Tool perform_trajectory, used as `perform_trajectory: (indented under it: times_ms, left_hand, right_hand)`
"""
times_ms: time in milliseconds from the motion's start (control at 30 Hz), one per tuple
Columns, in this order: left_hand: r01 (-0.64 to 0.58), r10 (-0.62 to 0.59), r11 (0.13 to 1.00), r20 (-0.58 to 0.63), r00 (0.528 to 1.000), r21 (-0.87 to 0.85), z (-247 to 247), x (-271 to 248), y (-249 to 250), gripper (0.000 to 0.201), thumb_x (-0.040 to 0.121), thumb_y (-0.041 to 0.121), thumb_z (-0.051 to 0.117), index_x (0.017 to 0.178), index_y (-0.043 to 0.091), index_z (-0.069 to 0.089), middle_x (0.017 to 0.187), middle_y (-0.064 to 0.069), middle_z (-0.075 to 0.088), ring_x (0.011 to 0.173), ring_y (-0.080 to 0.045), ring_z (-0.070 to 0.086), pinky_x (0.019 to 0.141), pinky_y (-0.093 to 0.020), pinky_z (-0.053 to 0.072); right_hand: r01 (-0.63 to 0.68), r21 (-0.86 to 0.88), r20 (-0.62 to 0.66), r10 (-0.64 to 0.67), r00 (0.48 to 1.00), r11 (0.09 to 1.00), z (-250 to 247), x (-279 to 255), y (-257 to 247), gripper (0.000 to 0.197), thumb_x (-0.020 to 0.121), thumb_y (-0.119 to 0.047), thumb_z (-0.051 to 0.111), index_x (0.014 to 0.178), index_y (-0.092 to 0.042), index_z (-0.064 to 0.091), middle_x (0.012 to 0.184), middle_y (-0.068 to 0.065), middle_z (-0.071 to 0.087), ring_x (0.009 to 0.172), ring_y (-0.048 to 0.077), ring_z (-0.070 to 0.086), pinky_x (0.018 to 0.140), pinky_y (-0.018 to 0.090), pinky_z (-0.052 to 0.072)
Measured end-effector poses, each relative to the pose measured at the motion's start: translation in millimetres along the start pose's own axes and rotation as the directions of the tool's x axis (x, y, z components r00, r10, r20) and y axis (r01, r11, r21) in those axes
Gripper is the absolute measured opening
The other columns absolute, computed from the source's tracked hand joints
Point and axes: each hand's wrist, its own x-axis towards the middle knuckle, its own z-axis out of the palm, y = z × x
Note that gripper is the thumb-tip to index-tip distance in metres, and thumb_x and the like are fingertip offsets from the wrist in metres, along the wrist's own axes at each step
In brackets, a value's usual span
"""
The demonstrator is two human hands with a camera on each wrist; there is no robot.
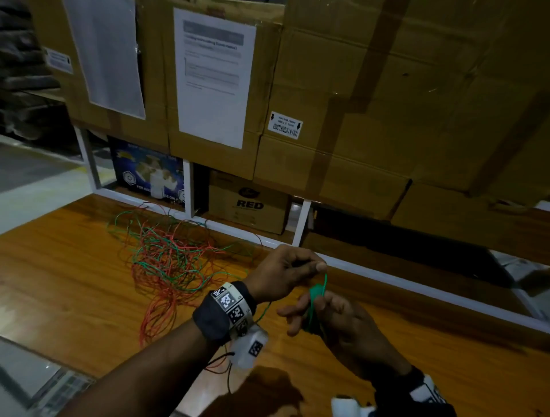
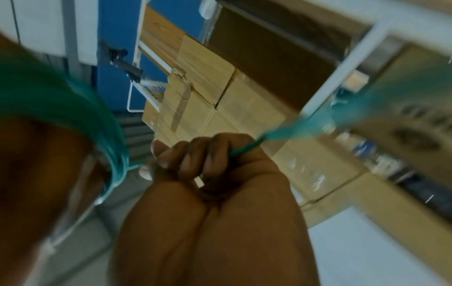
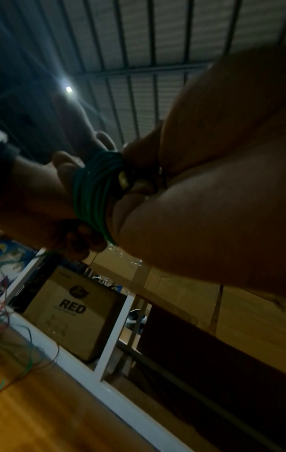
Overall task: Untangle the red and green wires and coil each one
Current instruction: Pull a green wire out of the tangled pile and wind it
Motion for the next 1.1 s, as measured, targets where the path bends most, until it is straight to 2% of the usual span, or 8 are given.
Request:
perform_trajectory:
  times_ms: [167,300,467,533,633,733,933,1100]
  left_hand:
    - [0.052,-0.037,0.954,0.056,0.998,-0.295,14.2,-14.4,-2.9,0.028,0.105,0.014,0.05,0.081,0.004,0.062,0.055,0.01,0.056,0.042,-0.002,0.048,0.048,-0.017,0.041]
    - [0.142,-0.144,0.972,0.005,0.99,-0.187,26.2,-31.6,-22.1,0.036,0.104,0.023,0.055,0.092,-0.009,0.068,0.056,0.001,0.044,0.046,-0.006,0.034,0.046,-0.02,0.028]
    - [0.21,-0.2,0.968,0.081,0.976,-0.137,46.1,-61.6,-39.0,0.033,0.104,0.033,0.059,0.103,0.004,0.075,0.054,0.015,0.047,0.047,-0.004,0.035,0.049,-0.022,0.031]
    - [0.202,-0.197,0.976,0.071,0.978,-0.076,45.4,-66.1,-37.5,0.033,0.104,0.036,0.059,0.106,0.008,0.076,0.055,0.014,0.05,0.048,-0.005,0.038,0.05,-0.024,0.031]
    - [0.141,-0.142,0.971,-0.008,0.99,0.193,30.6,-61.9,-28.9,0.031,0.104,0.043,0.057,0.107,0.019,0.077,0.068,0.002,0.065,0.054,-0.018,0.051,0.051,-0.033,0.036]
    - [0.099,-0.087,0.913,-0.048,0.995,0.396,8.5,-54.2,-21.7,0.034,0.104,0.047,0.054,0.104,0.023,0.077,0.073,-0.001,0.07,0.058,-0.019,0.057,0.052,-0.037,0.043]
    - [0.058,-0.015,0.914,-0.109,0.994,0.403,-19.2,-37.2,-5.5,0.03,0.104,0.034,0.06,0.085,0.014,0.073,0.058,0.013,0.052,0.051,-0.009,0.045,0.051,-0.031,0.035]
    - [0.008,0.019,0.955,-0.087,0.996,0.296,-25.3,-18.8,-0.7,0.022,0.101,0.031,0.064,0.083,0.023,0.074,0.061,0.001,0.059,0.055,-0.017,0.057,0.055,-0.045,0.051]
  right_hand:
    - [0.09,0.159,-0.171,-0.062,0.983,0.983,-0.3,-3.0,-21.0,0.037,0.096,-0.031,0.048,0.105,0.004,0.057,0.089,0.017,0.072,0.096,0.029,0.07,0.084,0.028,0.057]
    - [0.251,0.223,-0.355,-0.161,0.921,0.942,-5.4,-6.2,-38.5,0.033,0.098,-0.032,0.046,0.106,-0.004,0.06,0.104,0.019,0.073,0.118,0.033,0.066,0.088,0.029,0.059]
    - [0.644,0.076,-0.718,-0.406,0.565,0.762,-46.8,-2.6,-66.3,0.022,0.11,-0.027,0.038,0.11,-0.018,0.058,0.118,0.002,0.074,0.122,0.017,0.065,0.101,0.029,0.053]
    - [0.346,-0.392,-0.69,-0.521,0.503,0.852,-69.2,-1.8,-60.7,0.029,0.111,-0.033,0.034,0.11,-0.024,0.062,0.116,-0.006,0.073,0.111,0.002,0.064,0.097,0.026,0.049]
    - [-0.166,-0.782,-0.517,-0.476,0.712,0.601,-84.9,-1.0,-37.3,0.033,0.11,-0.032,0.036,0.098,-0.027,0.066,0.102,-0.013,0.066,0.085,-0.011,0.053,0.072,0.016,0.038]
    - [-0.26,-0.888,-0.368,-0.248,0.896,0.379,-87.2,-3.3,-2.1,0.028,0.107,-0.026,0.044,0.084,-0.034,0.057,0.086,-0.012,0.059,0.076,0.0,0.057,0.065,0.018,0.039]
    - [-0.237,-0.581,-0.151,0.183,0.971,0.778,-54.1,-7.8,27.0,0.046,0.104,-0.049,0.039,0.103,-0.018,0.072,0.098,-0.002,0.076,0.1,0.01,0.068,0.097,0.039,0.051]
    - [-0.223,-0.316,0.154,0.282,0.947,0.922,-17.0,-6.8,15.4,0.052,0.102,-0.056,0.037,0.11,-0.017,0.071,0.101,0.008,0.075,0.098,0.027,0.063,0.091,0.036,0.046]
